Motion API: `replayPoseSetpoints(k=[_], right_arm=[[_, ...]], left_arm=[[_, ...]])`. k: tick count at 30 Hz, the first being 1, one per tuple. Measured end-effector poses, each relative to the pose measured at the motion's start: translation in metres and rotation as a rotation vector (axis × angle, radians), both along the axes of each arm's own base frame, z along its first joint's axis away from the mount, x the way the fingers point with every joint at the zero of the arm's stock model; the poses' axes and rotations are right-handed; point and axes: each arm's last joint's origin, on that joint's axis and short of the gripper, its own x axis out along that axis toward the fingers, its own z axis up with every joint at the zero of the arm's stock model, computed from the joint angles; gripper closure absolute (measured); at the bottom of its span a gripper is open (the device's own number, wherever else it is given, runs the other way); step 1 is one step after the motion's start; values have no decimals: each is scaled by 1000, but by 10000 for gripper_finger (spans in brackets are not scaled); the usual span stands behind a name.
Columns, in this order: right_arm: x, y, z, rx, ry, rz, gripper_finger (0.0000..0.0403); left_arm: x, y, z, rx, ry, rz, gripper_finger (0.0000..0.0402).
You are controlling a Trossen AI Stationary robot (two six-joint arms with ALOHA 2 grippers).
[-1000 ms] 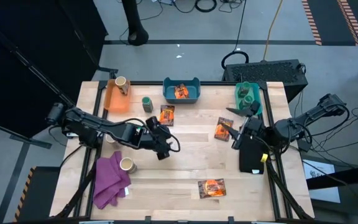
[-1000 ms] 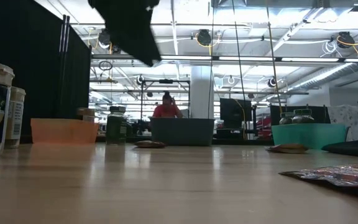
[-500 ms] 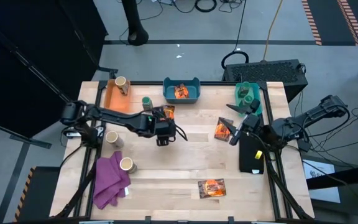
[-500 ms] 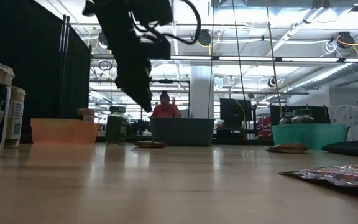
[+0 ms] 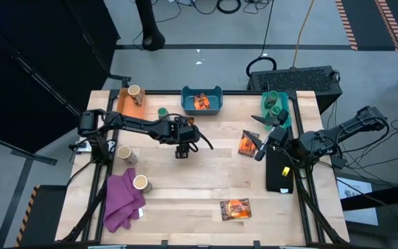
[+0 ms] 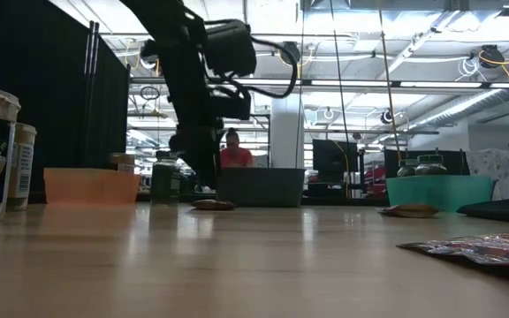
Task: Sort spices by type
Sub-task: Put the top left orange seasoning into the dark blue bin
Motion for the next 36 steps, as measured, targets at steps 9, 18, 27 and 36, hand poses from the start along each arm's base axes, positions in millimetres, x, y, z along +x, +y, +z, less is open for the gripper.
replayPoseSetpoints(k=[9,18,27,36], right_arm=[[0,0,0,-1,3,1,149],[0,0,0,-2,4,1,149],[0,0,-1,-10,12,0,149],[0,0,-1,-13,14,0,149]], left_arm=[[-4,20,-4,-62,5,6,85],[-12,32,-25,-88,-40,31,85],[-21,30,-36,-78,-32,60,85],[-20,30,-37,-87,-45,59,154]])
